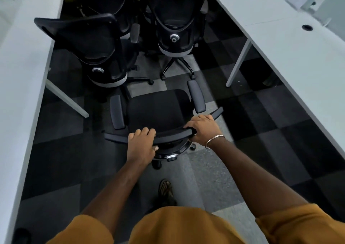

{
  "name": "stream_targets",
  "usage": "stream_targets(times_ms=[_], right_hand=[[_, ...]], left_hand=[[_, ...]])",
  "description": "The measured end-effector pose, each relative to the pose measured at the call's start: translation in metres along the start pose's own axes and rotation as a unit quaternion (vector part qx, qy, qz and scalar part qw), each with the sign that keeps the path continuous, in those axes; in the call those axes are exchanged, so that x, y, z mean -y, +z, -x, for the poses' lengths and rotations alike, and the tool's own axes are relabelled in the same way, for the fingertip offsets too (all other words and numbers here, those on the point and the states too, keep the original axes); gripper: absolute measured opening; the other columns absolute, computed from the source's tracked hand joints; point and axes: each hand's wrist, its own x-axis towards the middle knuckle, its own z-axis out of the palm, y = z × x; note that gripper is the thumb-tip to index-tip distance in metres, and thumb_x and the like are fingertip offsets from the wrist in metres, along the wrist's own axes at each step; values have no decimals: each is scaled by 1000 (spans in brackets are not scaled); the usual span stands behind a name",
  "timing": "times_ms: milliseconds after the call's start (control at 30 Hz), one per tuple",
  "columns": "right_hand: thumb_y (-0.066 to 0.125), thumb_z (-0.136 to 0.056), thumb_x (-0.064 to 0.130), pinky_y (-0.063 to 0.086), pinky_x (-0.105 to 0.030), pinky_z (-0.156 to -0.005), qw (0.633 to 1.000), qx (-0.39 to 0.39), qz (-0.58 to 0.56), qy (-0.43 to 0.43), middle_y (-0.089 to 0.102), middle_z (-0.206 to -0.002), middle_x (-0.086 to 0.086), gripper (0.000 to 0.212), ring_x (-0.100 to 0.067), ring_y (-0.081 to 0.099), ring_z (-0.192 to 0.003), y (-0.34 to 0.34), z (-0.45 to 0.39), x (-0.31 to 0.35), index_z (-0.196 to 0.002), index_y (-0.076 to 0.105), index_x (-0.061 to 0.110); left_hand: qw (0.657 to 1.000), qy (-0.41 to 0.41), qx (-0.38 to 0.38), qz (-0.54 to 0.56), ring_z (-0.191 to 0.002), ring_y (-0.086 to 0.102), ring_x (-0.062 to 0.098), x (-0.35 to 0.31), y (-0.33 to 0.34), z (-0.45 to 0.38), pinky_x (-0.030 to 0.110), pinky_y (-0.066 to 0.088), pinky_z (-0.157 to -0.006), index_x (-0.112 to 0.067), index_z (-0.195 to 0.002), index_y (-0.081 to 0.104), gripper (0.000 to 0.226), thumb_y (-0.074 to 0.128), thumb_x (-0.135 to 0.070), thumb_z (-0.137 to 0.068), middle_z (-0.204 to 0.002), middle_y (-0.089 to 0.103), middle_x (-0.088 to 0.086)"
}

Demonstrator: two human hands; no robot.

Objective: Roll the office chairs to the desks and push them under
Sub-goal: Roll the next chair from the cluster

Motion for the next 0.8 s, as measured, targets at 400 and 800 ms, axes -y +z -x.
stream_targets(times_ms=[400, 800], right_hand=[[68, -80, 42, 28, -35, -93, 999, 9, 3, -42, 64, -109, 9, 39, -20, 57, -107, 18, 119, 6, -119, 70, 40], [67, -81, 45, 32, -34, -86, 1000, -14, 11, -24, 62, -97, 16, 25, -14, 55, -96, 47, 258, 19, -106, 71, 43]], left_hand=[[999, -41, 13, 12, -103, 51, 18, -54, 11, 125, 38, 36, -94, -29, -113, 53, 38, 78, -41, -87, -108, 53, -10], [999, -34, -15, 25, -101, 53, 16, -106, 29, 268, 38, 40, -97, -30, -113, 54, 39, 79, -42, -86, -107, 55, -11]])
